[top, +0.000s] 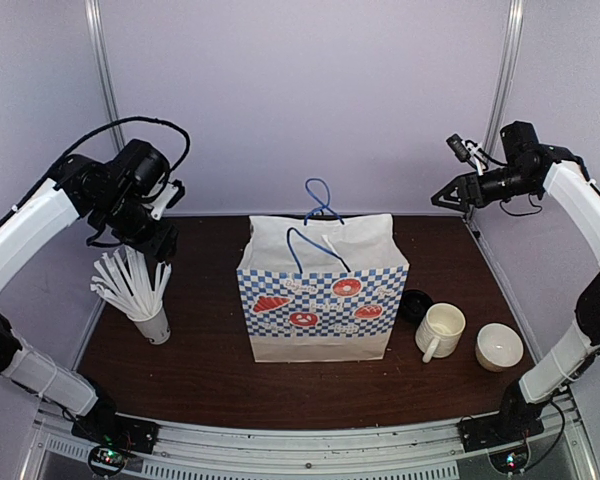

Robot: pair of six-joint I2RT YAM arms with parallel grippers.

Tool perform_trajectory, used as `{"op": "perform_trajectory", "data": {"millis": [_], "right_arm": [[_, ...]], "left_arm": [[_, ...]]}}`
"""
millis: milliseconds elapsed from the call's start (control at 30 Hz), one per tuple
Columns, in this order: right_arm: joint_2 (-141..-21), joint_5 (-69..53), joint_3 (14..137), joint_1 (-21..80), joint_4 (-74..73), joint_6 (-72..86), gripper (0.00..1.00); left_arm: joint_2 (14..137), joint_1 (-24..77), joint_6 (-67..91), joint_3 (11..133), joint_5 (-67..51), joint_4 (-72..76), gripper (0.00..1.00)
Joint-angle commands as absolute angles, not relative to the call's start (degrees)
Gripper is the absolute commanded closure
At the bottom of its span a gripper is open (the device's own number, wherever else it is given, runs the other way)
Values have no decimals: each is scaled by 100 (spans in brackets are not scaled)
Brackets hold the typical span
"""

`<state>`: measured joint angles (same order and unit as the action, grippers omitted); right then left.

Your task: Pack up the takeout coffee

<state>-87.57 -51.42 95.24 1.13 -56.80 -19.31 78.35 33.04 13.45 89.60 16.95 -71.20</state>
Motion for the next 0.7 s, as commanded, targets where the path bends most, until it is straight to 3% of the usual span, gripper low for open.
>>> {"op": "perform_trajectory", "data": {"millis": [0,267,467,667], "right_arm": [[-8660,-5207,9518,80,-5681,-1947,19],[-8569,-5190,9414,84,-5639,-1933,19],[-8631,-5210,9491,80,-5670,-1920,19],[-8639,-5223,9481,79,-5660,-1918,19]], "left_arm": [[7924,3305,1066,8712,1054,-7362,43],[8106,3304,1170,8635,1387,-7332,46],[8303,3305,1085,8550,1406,-7297,57],[8345,3305,1074,8461,1563,-7296,58]]}}
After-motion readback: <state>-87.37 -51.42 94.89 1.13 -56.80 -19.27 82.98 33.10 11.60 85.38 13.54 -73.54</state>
